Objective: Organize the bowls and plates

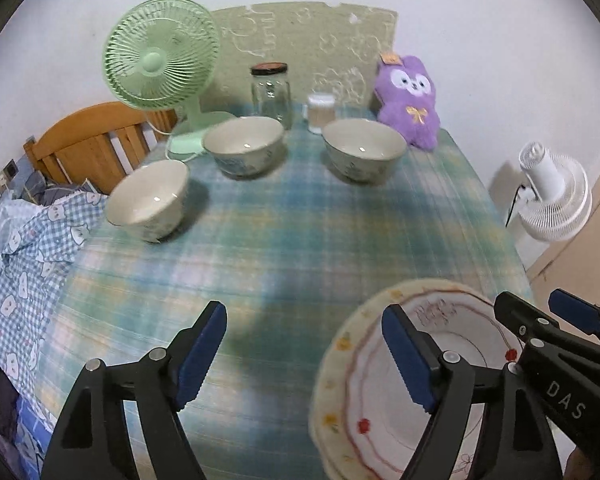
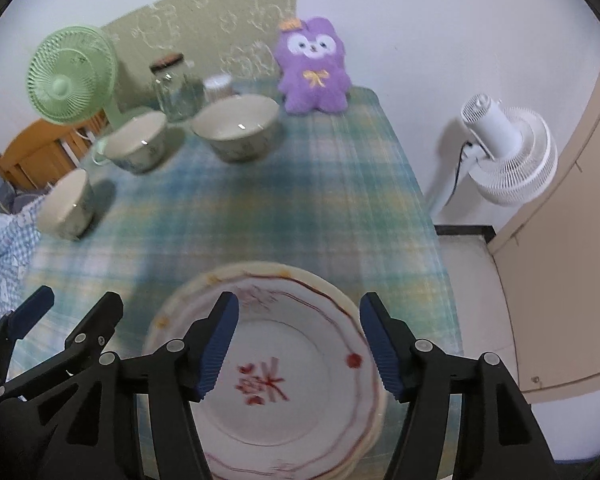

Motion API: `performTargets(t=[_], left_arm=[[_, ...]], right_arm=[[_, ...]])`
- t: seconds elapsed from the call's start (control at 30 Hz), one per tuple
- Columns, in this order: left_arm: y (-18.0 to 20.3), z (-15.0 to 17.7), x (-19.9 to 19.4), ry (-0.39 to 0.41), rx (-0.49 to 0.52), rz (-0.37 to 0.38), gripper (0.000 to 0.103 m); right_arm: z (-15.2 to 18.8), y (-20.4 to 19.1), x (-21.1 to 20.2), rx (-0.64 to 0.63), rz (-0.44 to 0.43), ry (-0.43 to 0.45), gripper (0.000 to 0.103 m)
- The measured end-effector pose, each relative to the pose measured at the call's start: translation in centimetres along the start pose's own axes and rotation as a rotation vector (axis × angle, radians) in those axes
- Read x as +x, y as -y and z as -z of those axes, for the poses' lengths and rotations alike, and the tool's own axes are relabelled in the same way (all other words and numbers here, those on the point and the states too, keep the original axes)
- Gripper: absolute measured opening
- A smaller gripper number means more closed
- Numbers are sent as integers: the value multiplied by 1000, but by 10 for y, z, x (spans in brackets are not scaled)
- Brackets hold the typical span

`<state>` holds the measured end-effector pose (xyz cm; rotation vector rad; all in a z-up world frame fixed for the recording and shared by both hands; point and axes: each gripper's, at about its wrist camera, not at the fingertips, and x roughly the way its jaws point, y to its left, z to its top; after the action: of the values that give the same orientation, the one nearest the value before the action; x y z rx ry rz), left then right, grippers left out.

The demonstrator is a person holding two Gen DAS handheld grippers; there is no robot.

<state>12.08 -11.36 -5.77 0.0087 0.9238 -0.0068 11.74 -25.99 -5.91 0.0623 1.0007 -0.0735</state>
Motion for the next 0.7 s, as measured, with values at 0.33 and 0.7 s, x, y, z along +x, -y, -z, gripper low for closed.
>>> performTargets(t=[0.33,0.7], left_arm=[[-70,-25,-15,18,-1,41,83],[-151,-52,4,53,43,25,83]], right_arm=[[-16,-73,-26,39,48,35,67],[-32,-161,-11,72,46,55,67]])
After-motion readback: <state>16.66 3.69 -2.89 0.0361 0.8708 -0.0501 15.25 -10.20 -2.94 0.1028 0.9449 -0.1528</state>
